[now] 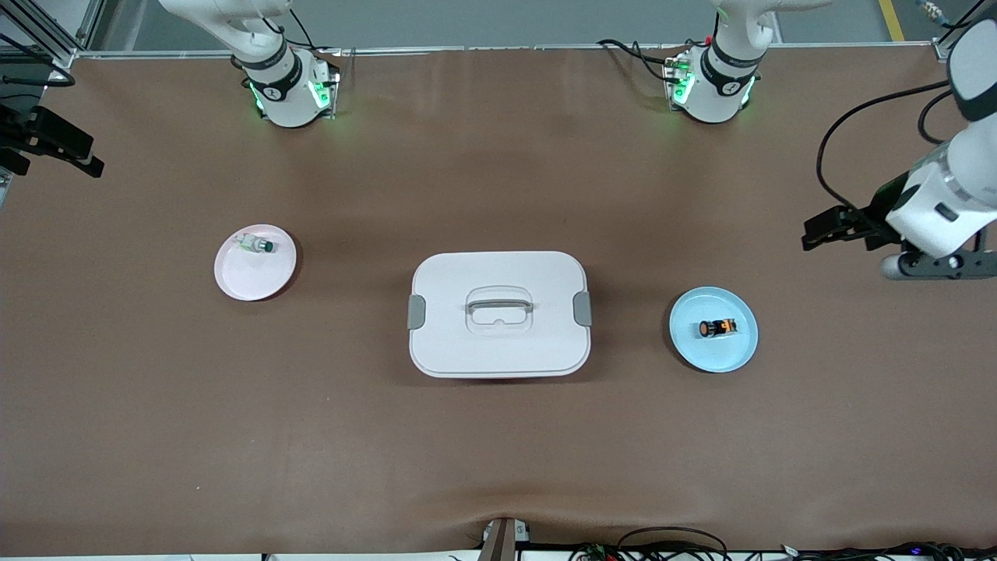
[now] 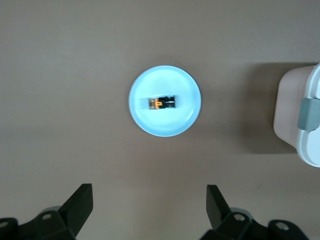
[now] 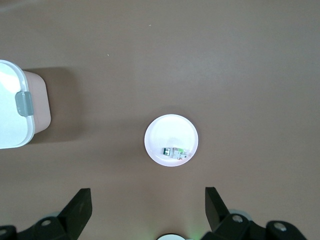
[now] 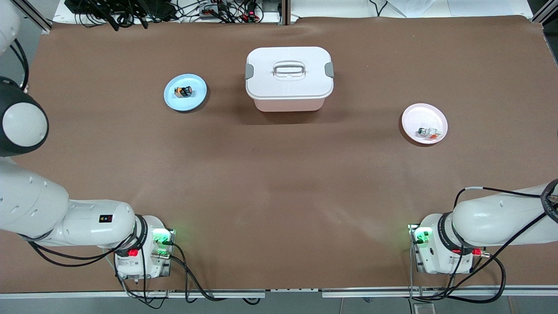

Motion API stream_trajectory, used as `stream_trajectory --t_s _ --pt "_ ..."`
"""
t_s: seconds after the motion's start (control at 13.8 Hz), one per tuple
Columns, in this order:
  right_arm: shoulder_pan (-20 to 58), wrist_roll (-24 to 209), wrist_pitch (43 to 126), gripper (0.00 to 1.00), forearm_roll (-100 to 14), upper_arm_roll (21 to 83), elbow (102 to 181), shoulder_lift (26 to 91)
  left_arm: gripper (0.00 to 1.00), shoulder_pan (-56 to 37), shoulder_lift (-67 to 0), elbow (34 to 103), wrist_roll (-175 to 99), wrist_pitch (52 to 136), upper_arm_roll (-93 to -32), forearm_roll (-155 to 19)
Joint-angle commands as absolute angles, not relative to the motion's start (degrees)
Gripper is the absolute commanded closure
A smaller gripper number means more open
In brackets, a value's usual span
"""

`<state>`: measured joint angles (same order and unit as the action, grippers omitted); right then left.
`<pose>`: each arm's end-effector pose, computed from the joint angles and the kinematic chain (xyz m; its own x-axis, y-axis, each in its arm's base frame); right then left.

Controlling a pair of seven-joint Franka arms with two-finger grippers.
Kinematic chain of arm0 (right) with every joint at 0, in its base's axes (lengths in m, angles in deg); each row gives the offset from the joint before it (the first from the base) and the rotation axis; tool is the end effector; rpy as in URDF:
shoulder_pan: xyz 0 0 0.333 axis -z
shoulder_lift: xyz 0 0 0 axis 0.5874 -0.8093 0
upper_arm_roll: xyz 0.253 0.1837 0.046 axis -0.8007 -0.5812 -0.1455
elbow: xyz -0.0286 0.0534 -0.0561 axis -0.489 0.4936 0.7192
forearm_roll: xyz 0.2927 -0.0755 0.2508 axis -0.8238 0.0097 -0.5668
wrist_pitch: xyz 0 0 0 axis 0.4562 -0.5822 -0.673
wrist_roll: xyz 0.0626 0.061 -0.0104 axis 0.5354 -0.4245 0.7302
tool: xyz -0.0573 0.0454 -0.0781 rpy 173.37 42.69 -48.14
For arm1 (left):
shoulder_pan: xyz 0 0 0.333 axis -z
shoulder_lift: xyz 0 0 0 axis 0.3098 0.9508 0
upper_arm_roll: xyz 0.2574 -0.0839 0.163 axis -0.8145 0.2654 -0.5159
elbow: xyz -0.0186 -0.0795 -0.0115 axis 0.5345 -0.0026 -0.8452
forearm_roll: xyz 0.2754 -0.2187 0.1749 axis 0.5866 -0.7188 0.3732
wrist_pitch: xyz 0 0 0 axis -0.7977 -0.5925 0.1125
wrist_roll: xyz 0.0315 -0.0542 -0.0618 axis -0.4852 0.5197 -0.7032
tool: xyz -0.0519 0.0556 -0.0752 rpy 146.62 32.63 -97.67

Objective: Transfer orange switch to right arm and place
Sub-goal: 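Move the left gripper over the orange switch on the blue plate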

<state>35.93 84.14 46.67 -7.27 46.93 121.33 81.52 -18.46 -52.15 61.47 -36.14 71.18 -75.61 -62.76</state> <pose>0.5294 0.0003 0.6949 0.9983 -0.0529 -0.0257 -0.0534 -0.9984 -0.0198 0.5881 -0.0520 0.5464 0.9962 0.0046 -0.0871 0.0111 -0.9972 0.0739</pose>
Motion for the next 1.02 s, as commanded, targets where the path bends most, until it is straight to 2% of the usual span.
stream_trajectory --t_s 0.0,0.29,0.73,0.94 --pt "35.89 83.67 47.26 0.00 -7.61 47.15 123.00 83.21 0.00 -18.13 -48.67 60.48 -35.61 70.78 -75.69 -64.48" --pt "36.06 83.32 47.17 0.00 -7.70 47.16 123.08 83.39 0.00 -18.04 -44.71 61.45 -36.40 74.20 -75.69 -64.66" --pt "37.12 82.09 48.92 0.00 -9.37 47.33 125.98 85.14 0.00 -18.31 -42.60 72.51 -37.11 91.15 -75.69 -65.80" --pt "37.12 82.09 49.10 0.00 -9.28 47.33 126.34 85.50 0.00 -17.87 -37.95 72.97 -39.46 94.86 -75.69 -65.80"
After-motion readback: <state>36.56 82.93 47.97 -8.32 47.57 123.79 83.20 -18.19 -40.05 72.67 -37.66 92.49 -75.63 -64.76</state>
